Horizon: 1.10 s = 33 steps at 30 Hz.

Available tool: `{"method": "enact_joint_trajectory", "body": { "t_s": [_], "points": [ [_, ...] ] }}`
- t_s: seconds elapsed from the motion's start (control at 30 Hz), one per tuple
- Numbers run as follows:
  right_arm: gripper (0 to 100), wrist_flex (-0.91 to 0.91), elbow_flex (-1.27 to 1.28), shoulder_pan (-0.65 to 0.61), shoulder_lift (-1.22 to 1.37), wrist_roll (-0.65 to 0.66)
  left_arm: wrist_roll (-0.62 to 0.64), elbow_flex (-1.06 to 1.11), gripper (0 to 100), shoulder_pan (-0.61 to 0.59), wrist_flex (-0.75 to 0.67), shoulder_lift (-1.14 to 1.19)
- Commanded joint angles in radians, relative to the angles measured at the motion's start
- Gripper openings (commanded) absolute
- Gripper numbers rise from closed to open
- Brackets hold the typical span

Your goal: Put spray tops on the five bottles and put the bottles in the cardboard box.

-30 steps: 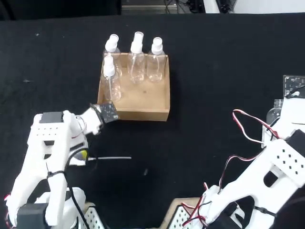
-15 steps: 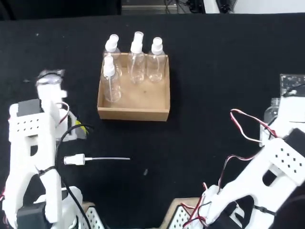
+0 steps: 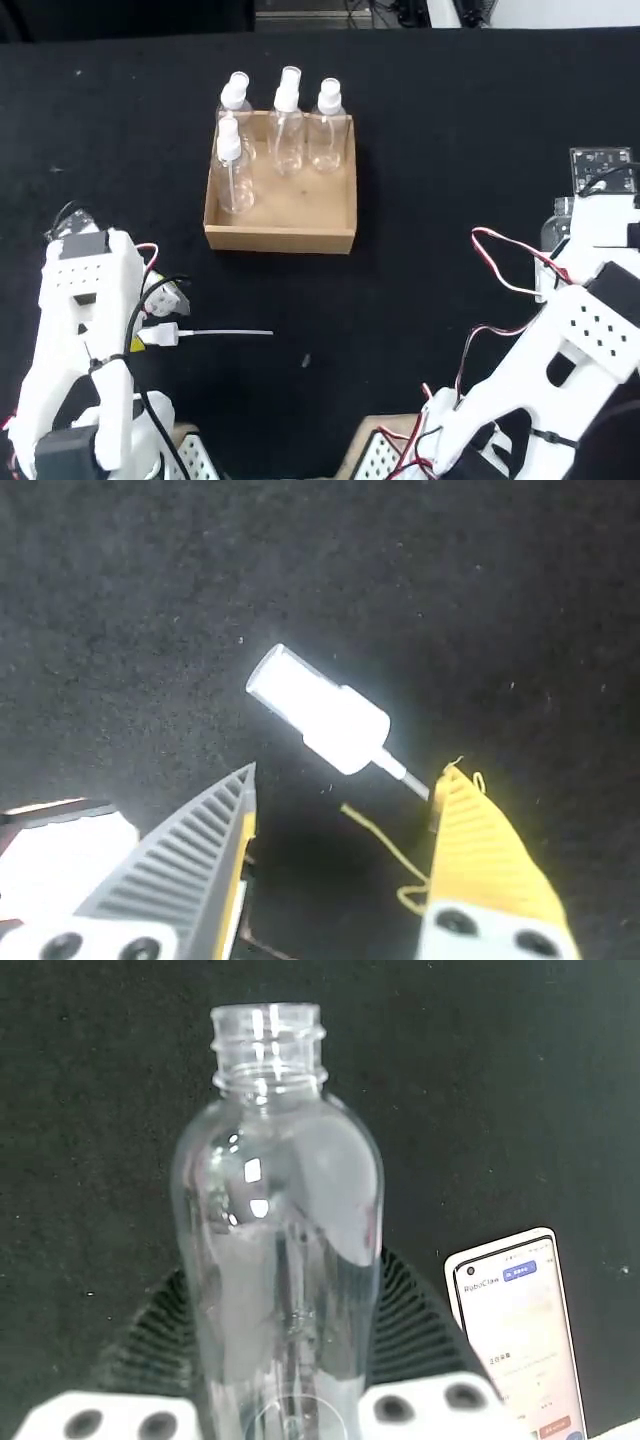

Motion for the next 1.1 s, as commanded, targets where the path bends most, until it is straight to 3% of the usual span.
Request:
{"method": "enact_joint_trajectory", "body": {
  "t_s": [0.0, 0.17, 0.3, 0.5, 0.73, 0.83, 0.97, 1.07],
  "points": [
    [1.1, 0.002, -0.038, -0.014, -0.004, 0.005, 0.071, 0.048, 26, 0.018, -0.123, -0.015],
    [1.1, 0.005, -0.036, -0.011, -0.004, 0.009, 0.101, 0.199, 26, -0.005, -0.328, -0.025],
    [1.1, 0.005, -0.036, -0.008, -0.004, 0.011, 0.146, 0.173, 25, -0.056, -0.299, -0.026],
    [1.1, 0.005, -0.041, -0.012, -0.004, 0.005, 0.084, 0.113, 2, -0.007, -0.198, -0.018],
    [1.1, 0.006, -0.039, -0.012, -0.004, 0.003, 0.044, 0.035, 4, 0.025, -0.265, -0.026],
    [1.1, 0.006, -0.041, -0.012, -0.004, 0.003, -0.04, -0.036, 7, 0.008, -0.393, -0.014],
    [1.1, 0.006, -0.039, -0.014, -0.004, 0.003, -0.069, -0.013, 20, 0.002, -0.609, 0.0],
    [1.1, 0.006, -0.042, -0.015, -0.004, -0.023, -0.074, 0.041, 19, 0.002, -0.681, -0.005]
  ]
}}
